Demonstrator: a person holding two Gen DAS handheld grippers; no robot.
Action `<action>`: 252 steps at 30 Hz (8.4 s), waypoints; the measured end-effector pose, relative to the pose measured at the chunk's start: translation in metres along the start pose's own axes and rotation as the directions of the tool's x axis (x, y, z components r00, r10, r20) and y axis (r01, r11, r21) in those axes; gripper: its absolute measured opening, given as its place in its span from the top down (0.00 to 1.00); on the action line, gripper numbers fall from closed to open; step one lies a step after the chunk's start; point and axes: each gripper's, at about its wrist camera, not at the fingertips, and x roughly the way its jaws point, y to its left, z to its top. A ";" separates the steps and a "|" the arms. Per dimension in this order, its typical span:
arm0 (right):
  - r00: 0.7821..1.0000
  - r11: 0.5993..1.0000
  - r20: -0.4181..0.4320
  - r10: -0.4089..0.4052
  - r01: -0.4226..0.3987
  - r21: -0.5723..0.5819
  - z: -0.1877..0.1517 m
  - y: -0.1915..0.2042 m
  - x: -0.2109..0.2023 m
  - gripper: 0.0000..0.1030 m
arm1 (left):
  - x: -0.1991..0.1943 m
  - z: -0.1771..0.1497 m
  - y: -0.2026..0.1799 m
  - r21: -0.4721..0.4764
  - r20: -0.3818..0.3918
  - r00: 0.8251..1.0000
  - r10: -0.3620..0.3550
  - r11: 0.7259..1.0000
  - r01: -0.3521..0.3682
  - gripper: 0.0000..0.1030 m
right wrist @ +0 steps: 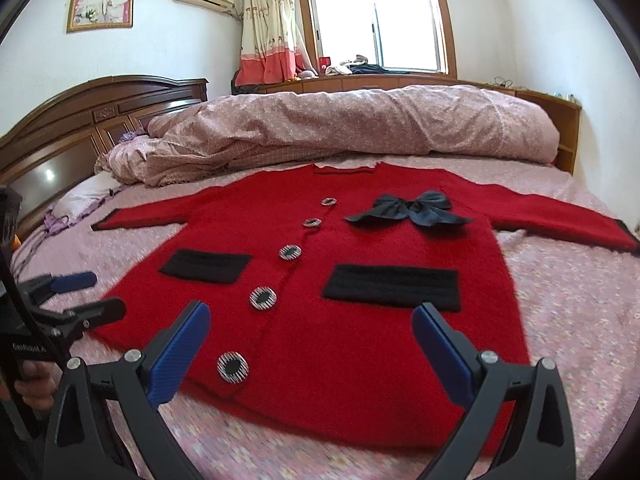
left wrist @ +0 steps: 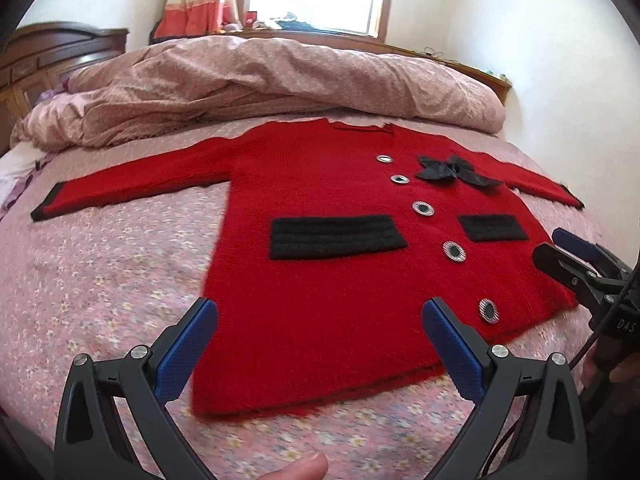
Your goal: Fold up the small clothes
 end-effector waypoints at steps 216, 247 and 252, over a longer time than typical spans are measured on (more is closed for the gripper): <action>0.953 0.958 -0.127 0.275 -0.261 0.117 0.151 0.067 0.275 0.89 | 0.137 0.180 0.077 -0.155 -0.098 0.969 0.226 0.958 -0.239 0.40; 0.950 0.949 -0.292 -0.113 0.190 0.251 0.102 -0.183 0.193 1.00 | 0.202 0.151 0.041 -0.105 -0.170 0.972 0.160 0.978 -0.179 0.57; 0.967 0.965 -0.245 -0.063 0.122 0.230 0.107 -0.173 0.162 1.00 | 0.168 0.153 0.036 -0.127 -0.135 0.983 0.126 0.982 -0.143 0.57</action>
